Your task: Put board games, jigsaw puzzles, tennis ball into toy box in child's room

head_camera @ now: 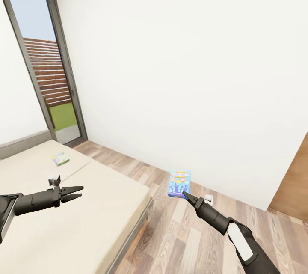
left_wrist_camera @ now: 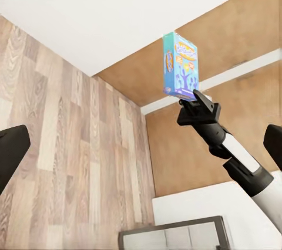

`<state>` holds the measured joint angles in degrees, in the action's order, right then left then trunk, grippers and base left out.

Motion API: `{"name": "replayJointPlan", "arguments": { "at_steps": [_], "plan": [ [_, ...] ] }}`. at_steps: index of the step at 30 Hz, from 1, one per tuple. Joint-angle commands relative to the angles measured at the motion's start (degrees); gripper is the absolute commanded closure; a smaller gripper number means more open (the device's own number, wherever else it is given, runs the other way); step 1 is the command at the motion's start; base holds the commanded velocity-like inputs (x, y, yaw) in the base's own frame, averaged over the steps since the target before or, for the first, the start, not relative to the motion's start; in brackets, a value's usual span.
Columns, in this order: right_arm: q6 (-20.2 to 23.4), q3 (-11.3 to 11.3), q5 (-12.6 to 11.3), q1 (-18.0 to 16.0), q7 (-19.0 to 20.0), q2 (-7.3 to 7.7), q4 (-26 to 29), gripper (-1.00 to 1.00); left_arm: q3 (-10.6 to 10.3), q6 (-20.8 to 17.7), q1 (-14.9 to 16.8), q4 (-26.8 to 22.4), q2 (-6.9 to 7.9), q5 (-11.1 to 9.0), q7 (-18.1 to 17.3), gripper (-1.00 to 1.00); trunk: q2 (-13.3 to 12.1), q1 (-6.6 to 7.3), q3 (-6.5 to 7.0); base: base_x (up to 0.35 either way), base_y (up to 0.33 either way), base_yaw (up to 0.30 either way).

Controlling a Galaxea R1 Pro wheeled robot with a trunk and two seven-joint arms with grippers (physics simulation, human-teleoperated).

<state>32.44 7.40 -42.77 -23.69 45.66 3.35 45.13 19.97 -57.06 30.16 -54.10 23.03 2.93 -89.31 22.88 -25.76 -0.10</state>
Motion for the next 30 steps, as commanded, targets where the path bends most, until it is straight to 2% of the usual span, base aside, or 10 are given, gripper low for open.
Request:
{"name": "replayJointPlan", "arguments": {
  "at_steps": [1, 30],
  "plan": [
    [0.4, 0.1, -0.4, 0.0, 0.1, 0.00, 0.0, 1.00, 0.1, -0.6, 0.0, 0.0, 0.00, 0.3, -0.3, -1.00, 0.0, -0.02, 0.00, 0.000, 0.000, -0.280],
    [0.4, 0.1, -0.4, 0.0, 0.0, 0.08, 0.0, 1.00, 0.0, -0.6, 0.0, 0.0, -0.07, 0.3, -0.3, -1.00, 0.0, -0.02, 0.87, 0.000, 0.000, -0.281]
  ]
}}
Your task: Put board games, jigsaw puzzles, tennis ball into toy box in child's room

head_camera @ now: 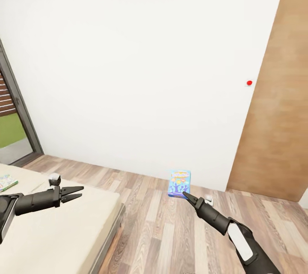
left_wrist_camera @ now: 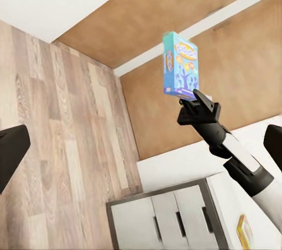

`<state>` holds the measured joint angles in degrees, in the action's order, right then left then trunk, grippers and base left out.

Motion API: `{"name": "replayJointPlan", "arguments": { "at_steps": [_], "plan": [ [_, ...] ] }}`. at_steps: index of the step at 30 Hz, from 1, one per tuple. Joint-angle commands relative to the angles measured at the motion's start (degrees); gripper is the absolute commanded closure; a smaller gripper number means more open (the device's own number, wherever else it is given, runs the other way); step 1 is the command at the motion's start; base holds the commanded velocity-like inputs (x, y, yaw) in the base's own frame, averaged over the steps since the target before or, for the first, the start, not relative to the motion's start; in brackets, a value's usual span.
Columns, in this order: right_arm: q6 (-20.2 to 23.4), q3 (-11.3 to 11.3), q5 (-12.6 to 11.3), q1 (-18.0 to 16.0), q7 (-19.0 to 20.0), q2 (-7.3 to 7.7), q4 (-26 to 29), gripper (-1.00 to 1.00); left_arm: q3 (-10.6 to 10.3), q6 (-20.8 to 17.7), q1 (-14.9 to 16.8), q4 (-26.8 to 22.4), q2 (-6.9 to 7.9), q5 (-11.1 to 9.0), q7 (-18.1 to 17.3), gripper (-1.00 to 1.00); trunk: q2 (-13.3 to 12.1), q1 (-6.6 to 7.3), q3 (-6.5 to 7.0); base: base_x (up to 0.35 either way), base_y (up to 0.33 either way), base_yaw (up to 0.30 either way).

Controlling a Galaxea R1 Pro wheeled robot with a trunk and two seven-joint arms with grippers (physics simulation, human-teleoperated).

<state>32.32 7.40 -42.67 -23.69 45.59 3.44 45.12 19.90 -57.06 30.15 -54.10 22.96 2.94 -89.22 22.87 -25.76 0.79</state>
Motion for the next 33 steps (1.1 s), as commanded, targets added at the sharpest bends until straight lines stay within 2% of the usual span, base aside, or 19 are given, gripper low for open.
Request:
{"name": "replayJointPlan", "arguments": {
  "at_steps": [1, 13, 25, 33],
  "plan": [
    [0.5, 0.1, -0.5, 0.0, 0.1, -0.01, -0.4, 1.00, 0.1, -0.6, 0.0, 0.0, -0.01, 0.3, -0.3, -1.00, 0.0, -0.02, 0.01, 0.000, 0.000, -0.281],
    [0.5, 2.6, -0.4, 0.0, 0.1, -0.07, -1.9, 1.00, 0.1, -0.6, 0.0, 0.0, -0.02, 0.3, -0.3, -1.00, 0.0, -0.02, 0.38, 0.000, 0.000, -0.281],
    [0.5, 2.8, -0.4, 0.0, 0.1, -0.02, -2.0, 1.00, 0.0, -0.6, 0.0, 0.0, -0.02, 0.3, -0.3, -1.00, 0.0, -0.02, 0.75, -0.014, 0.000, -0.281],
    [0.5, 2.9, -0.4, 0.0, 0.1, -0.01, -2.0, 1.00, 0.1, -0.6, 0.0, 0.0, -0.02, 0.3, -0.4, -1.00, 0.0, -0.02, 0.99, -0.230, 0.000, -0.281]
  ]
}}
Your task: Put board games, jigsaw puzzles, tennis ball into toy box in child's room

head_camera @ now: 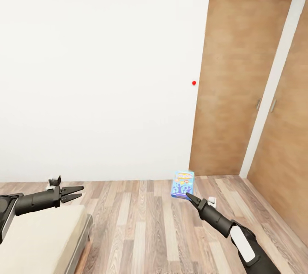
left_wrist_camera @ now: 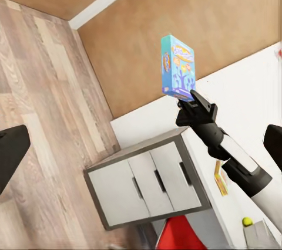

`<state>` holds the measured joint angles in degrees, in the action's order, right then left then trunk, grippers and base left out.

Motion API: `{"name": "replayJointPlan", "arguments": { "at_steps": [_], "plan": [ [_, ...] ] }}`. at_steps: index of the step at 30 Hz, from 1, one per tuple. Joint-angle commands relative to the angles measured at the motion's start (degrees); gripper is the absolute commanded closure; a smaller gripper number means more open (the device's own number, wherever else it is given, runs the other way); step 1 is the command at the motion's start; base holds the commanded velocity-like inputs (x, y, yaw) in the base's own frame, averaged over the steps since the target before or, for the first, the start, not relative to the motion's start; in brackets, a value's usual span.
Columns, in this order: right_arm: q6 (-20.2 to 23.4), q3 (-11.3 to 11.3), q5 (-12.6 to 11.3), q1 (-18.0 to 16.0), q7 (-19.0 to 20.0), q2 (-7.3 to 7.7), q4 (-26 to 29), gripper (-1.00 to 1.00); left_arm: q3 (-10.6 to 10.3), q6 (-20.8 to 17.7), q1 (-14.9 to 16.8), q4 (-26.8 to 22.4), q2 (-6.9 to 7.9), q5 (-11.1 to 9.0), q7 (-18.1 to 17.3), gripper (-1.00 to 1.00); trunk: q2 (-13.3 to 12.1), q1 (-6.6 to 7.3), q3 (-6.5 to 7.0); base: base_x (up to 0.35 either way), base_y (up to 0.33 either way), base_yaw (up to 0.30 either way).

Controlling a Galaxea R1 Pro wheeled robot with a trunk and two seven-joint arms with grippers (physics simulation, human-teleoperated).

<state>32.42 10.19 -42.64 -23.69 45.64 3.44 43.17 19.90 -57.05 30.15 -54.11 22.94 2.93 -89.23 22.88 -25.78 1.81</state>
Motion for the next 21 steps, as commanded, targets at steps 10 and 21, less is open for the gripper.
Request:
{"name": "replayJointPlan", "arguments": {
  "at_steps": [10, 21],
  "plan": [
    [0.5, 0.1, -0.4, 0.0, 0.0, -0.01, -0.1, 1.00, 0.1, -0.6, 0.0, 0.0, 0.00, 0.3, -0.3, -1.00, 0.0, 0.00, 0.24, -0.052, 0.000, -0.281],
    [0.5, 0.2, -0.4, 0.0, 0.0, -0.01, -0.4, 1.00, 0.1, -0.6, 0.0, 0.0, 0.00, 0.3, -0.3, -1.00, 0.0, 0.00, 0.31, -0.002, 0.000, -0.281]
  ]
}}
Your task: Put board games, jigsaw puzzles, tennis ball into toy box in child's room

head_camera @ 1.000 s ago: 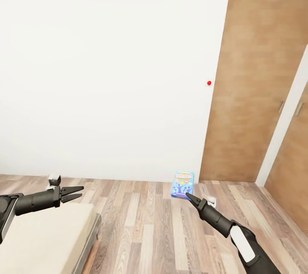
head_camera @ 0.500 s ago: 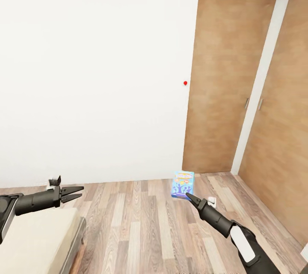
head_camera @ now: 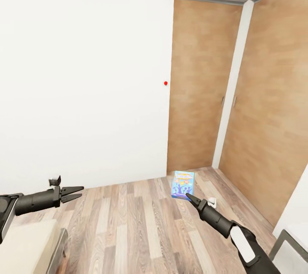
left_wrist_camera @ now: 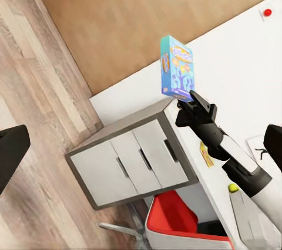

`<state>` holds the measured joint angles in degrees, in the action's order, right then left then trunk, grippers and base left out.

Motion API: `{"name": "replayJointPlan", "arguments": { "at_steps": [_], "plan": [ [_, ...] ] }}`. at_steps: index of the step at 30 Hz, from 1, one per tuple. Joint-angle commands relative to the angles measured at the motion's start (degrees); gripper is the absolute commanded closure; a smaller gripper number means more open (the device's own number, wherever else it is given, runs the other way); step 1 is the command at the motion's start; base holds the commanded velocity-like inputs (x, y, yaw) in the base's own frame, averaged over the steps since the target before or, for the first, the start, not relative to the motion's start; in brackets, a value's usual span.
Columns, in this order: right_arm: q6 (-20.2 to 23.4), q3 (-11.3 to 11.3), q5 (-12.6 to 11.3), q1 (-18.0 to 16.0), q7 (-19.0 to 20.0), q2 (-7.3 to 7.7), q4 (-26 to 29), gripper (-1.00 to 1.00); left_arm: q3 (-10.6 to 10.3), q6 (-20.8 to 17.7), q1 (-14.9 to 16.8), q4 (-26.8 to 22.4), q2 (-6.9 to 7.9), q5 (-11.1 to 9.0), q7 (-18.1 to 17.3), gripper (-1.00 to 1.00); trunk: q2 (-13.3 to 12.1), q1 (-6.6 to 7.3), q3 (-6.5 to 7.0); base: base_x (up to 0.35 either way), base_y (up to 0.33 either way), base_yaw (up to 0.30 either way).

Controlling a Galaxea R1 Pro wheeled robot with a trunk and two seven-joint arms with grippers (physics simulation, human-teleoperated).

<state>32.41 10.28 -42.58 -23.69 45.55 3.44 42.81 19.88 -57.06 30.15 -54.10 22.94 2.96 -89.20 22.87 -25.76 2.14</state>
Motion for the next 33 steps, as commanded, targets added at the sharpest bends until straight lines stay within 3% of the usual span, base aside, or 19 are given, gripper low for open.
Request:
{"name": "replayJointPlan", "arguments": {
  "at_steps": [1, 9, 21, 33],
  "plan": [
    [0.5, 0.1, -0.5, 0.0, 0.1, -0.01, 0.0, 1.00, 0.1, -0.6, 0.0, 0.0, 0.02, 0.3, -0.4, -1.00, 0.0, -0.02, -0.02, 0.000, 0.000, -0.281],
    [0.5, 0.2, -0.5, 0.0, 0.1, -0.01, -0.1, 1.00, 0.1, -0.6, 0.0, 0.0, 0.00, 0.3, -0.4, -1.00, 0.0, -0.02, -0.02, 0.000, 0.000, -0.281],
    [0.5, 2.1, -0.4, 0.0, 0.1, 0.02, -0.1, 1.00, 0.2, -0.6, 0.0, 0.0, 0.00, 0.3, -0.4, -1.00, 0.0, -0.02, -0.02, 0.000, 0.000, -0.281],
    [0.5, 2.1, -0.6, 0.0, 0.1, 2.71, -0.1, 1.00, 0.2, -0.6, 0.0, 0.0, 0.00, 0.3, -0.4, -1.00, 0.0, -0.02, -0.02, 0.000, 0.000, -0.281]
  ]
}}
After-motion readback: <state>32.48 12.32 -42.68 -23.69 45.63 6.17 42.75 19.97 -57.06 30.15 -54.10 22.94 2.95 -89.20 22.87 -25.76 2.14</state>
